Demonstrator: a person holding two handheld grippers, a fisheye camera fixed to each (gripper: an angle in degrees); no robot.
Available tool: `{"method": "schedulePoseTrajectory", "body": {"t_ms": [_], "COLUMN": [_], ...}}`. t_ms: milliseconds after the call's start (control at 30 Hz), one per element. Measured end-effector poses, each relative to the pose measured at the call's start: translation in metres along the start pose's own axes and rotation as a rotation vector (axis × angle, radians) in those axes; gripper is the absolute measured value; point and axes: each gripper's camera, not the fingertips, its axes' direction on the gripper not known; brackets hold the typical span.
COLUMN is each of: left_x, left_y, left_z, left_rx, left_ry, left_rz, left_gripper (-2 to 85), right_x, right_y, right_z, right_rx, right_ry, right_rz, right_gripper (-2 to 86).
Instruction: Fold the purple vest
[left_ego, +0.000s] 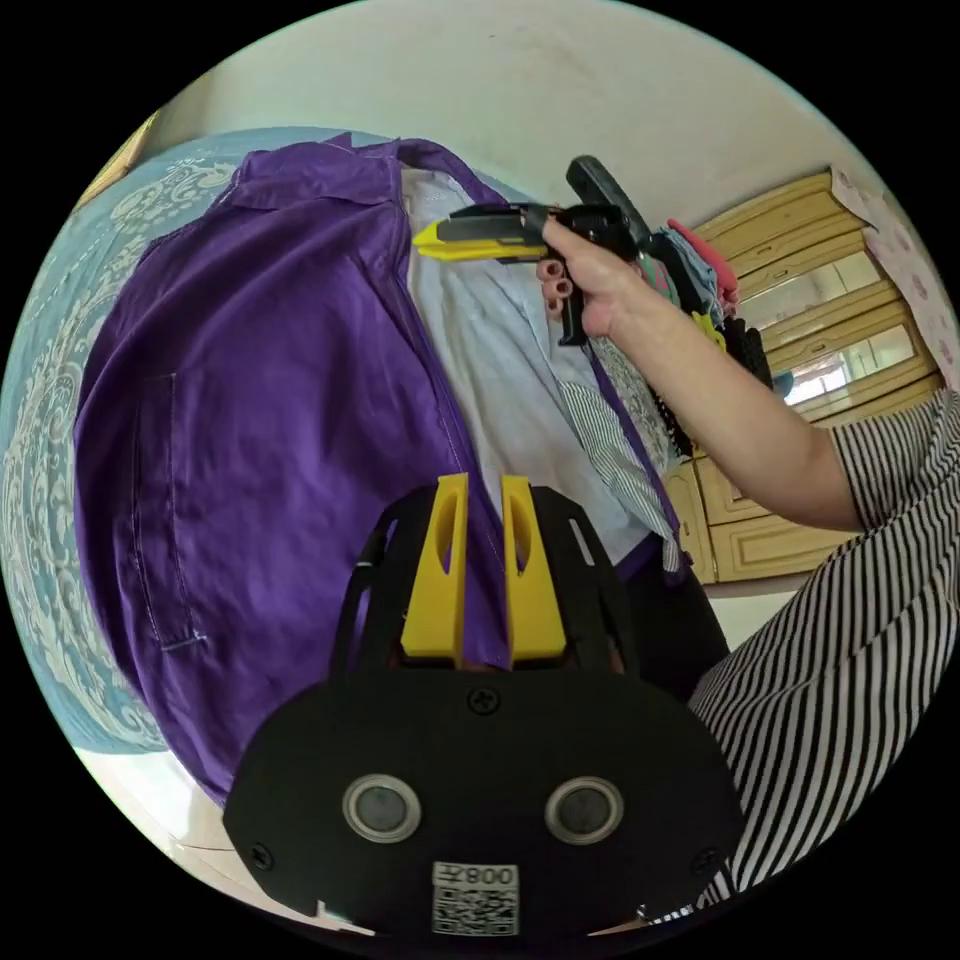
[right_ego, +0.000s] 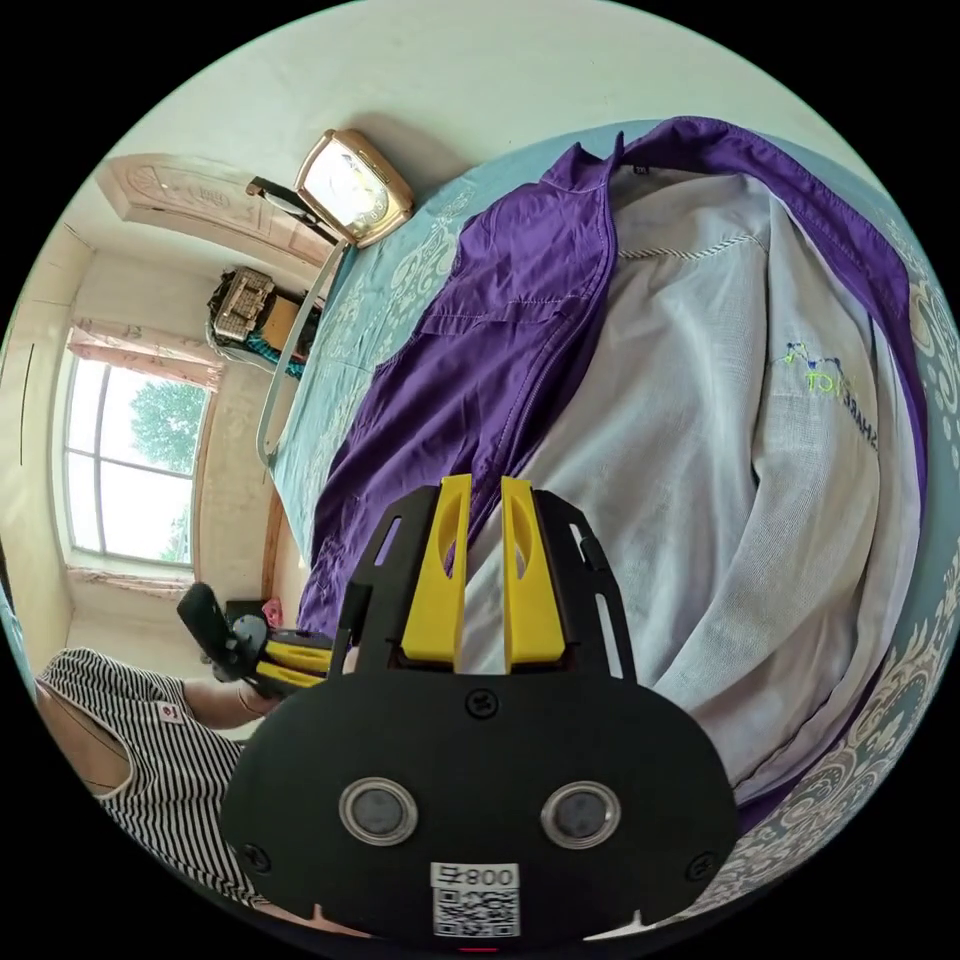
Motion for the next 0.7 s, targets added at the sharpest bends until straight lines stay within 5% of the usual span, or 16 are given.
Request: {"method": "schedulePoseTrajectory", "body": {"t_ms": [200,700], "left_x": [0.030,0.059], "left_y": [0.034,0.122], "left_z": [-0.008,-0.095], "left_rx": [-0.064,-0.095], "left_ry": [-0.106,-0.030], "left_rz": [0.038,0.061], "left_gripper": [3.7,2.1], "right_x": [-0.002,-0.016], "right_y": [-0.021,0.005], "right_z": [-0.001,-0.029], "right_rx": [-0.016,-0.084], "right_ry": [0.075,0.024], "right_rz": [0.078,0.080], "right_gripper": [6.2,1.4]}}
